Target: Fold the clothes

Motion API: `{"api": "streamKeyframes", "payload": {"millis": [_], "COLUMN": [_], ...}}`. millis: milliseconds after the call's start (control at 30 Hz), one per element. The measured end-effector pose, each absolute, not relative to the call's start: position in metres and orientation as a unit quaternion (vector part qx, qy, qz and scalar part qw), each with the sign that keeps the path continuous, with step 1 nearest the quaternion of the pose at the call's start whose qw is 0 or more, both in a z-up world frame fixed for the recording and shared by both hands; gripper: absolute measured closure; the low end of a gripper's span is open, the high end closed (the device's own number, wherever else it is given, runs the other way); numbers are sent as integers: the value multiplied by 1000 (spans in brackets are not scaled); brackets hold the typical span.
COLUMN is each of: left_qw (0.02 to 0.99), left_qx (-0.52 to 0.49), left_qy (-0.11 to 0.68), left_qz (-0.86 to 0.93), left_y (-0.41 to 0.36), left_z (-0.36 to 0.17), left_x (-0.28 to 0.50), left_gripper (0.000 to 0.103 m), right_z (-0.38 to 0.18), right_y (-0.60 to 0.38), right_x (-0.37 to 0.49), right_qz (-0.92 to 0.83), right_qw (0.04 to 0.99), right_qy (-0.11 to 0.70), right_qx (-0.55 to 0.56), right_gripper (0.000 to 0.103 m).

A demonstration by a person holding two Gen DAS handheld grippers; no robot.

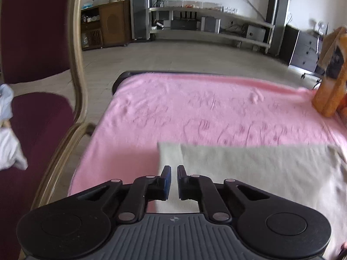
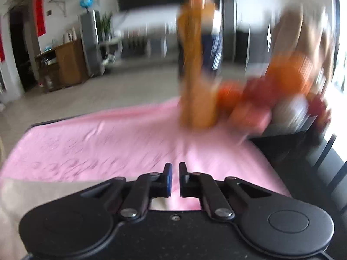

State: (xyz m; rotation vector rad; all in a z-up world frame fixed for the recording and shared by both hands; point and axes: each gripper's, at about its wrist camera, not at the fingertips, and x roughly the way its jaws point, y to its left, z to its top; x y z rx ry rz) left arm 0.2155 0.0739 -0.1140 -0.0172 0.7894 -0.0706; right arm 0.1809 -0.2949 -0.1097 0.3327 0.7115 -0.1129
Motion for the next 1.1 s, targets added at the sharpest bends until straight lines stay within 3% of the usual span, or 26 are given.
{"api": "streamKeyframes", "payload": {"millis": [167,200,233,267,367,400,433,533,700,900,1000,1100], "left_qw": [913,908,902,899,904,907,912,919,929,916,907,903], "left_qx": [-59,-69,-78,-88,-91,-83,-67,-56,-34,-15,-2,-1], "left_qy": [402,412,423,428,418,410,399,385,368,394,419,427], "left_qz": [-49,-41,-33,-28,24,44,64,63,8,-69,-53,-44], "left_y": [86,91,96,101,111,113,112,113,97,84,77,75], "left_z": [-136,-146,-156,-161,-152,-147,-140,-114,-68,-70,-97,-110], "left_x": [252,258,264,267,264,261,257,240,185,123,116,117], "left_gripper": [97,98,93,90,92,99,100,99,89,80,83,84], "right_z": [-174,-187,-198,-207,-215,-209,-201,-177,-119,-51,-63,-97], "right_y": [-332,-336,-340,-344,-368,-377,-384,-400,-395,-362,-344,-334], "right_x": [215,220,223,225,219,213,206,182,140,68,65,84], "right_qz": [79,84,77,69,29,-7,-58,-137,-109,-63,-54,-45], "right_qw": [816,798,789,786,795,807,818,830,830,924,937,907], "right_qy": [377,381,386,390,355,334,321,292,264,226,253,337], "right_qx": [430,460,472,474,490,487,475,455,480,302,235,247], "right_gripper": [92,91,91,101,103,103,96,94,94,80,78,78]}}
